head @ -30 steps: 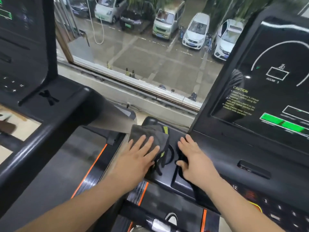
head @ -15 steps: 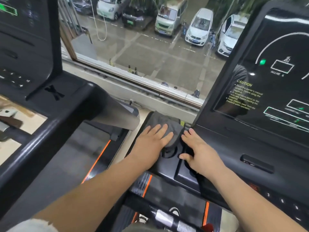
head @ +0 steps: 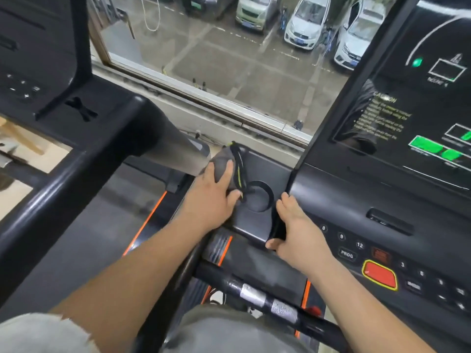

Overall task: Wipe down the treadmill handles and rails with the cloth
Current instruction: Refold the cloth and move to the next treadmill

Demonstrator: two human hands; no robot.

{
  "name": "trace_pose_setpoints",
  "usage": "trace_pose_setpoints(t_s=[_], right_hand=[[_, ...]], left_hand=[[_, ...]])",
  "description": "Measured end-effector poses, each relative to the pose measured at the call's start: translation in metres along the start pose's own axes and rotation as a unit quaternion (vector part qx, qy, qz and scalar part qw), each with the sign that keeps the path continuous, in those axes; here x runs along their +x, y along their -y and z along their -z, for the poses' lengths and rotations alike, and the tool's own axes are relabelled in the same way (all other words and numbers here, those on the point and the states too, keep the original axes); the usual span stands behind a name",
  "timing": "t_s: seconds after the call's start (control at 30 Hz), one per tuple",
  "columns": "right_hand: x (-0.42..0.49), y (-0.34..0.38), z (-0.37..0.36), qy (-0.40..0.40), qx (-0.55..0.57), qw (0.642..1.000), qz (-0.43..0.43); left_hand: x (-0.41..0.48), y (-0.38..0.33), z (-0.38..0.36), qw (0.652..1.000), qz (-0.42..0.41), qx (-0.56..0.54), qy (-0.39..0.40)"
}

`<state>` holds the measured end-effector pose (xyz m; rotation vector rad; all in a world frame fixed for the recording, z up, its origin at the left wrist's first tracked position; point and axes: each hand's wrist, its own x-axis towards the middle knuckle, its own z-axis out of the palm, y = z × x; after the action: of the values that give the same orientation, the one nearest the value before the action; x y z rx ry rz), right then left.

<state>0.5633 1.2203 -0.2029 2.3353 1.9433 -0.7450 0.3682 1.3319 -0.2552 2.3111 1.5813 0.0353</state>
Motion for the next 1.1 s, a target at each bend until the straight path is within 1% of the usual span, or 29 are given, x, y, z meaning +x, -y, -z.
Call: trace_pose_setpoints(t_s=[0.03, 0.07, 0.1, 0.17, 0.2, 0.27, 0.33, 0.43, 0.5, 0.57, 0.63, 0.7, 0.8, 0.87, 0.93, 1.03, 1.1], right_hand=[[0.000, -0.001, 0.000, 0.001, 0.001, 1.000, -0.002], [0.001, -0.004, -0.001, 0.003, 0.005, 1.000, -0.002], [0.001, -0.006, -0.001, 0.004, 0.013, 1.000, -0.004], [0.001, -0.008, -0.001, -0.001, 0.035, 0.999, -0.012], [0.001, -0.008, -0.001, -0.008, 0.045, 0.999, -0.016], [0.002, -0.007, -0.003, -0.019, 0.061, 0.998, -0.025], [0.001, -0.005, -0.003, -0.021, 0.065, 0.997, -0.035], [0.002, -0.003, -0.002, -0.019, 0.080, 0.995, -0.052], [0.003, -0.004, -0.001, -0.019, 0.094, 0.994, -0.056], [0.002, -0.005, -0.002, -0.020, 0.098, 0.993, -0.056], [0.002, -0.005, -0.003, -0.019, 0.088, 0.995, -0.051], [0.003, -0.005, -0.003, -0.018, 0.074, 0.996, -0.045], [0.002, -0.006, -0.002, -0.018, 0.072, 0.997, -0.034], [0.001, -0.007, -0.002, -0.017, 0.084, 0.996, -0.027], [0.000, -0.009, 0.000, -0.019, 0.092, 0.995, -0.021], [-0.003, -0.008, 0.003, -0.011, 0.086, 0.996, -0.014], [-0.004, -0.006, 0.006, -0.006, 0.078, 0.997, -0.005]], left_hand=[[0.007, -0.001, 0.002, 0.999, 0.018, -0.027, 0.004], [0.007, -0.003, 0.002, 0.999, 0.030, -0.038, -0.010], [-0.001, -0.003, -0.001, 0.999, 0.033, -0.024, -0.033], [-0.038, 0.003, -0.009, 0.997, 0.028, 0.010, -0.065], [-0.062, 0.009, -0.012, 0.997, 0.026, 0.008, -0.073], [-0.102, 0.026, -0.020, 0.996, 0.021, -0.018, -0.082], [-0.122, 0.037, -0.025, 0.997, 0.024, -0.014, -0.070], [-0.094, 0.034, -0.021, 0.998, 0.036, 0.025, -0.053], [-0.049, 0.030, -0.011, 0.995, 0.078, -0.056, -0.006], [-0.009, 0.027, -0.002, 0.980, 0.114, -0.156, 0.044], [0.004, 0.022, -0.002, 0.974, 0.123, -0.186, 0.043], [-0.016, 0.021, -0.008, 0.978, 0.117, -0.173, 0.013], [-0.086, 0.034, -0.018, 0.984, 0.122, -0.130, -0.023], [-0.134, 0.046, -0.020, 0.983, 0.143, -0.117, -0.010], [-0.160, 0.050, -0.020, 0.981, 0.162, -0.104, 0.009], [-0.142, 0.043, -0.016, 0.980, 0.188, -0.054, 0.030], [-0.113, 0.034, -0.014, 0.977, 0.204, -0.059, 0.030]])
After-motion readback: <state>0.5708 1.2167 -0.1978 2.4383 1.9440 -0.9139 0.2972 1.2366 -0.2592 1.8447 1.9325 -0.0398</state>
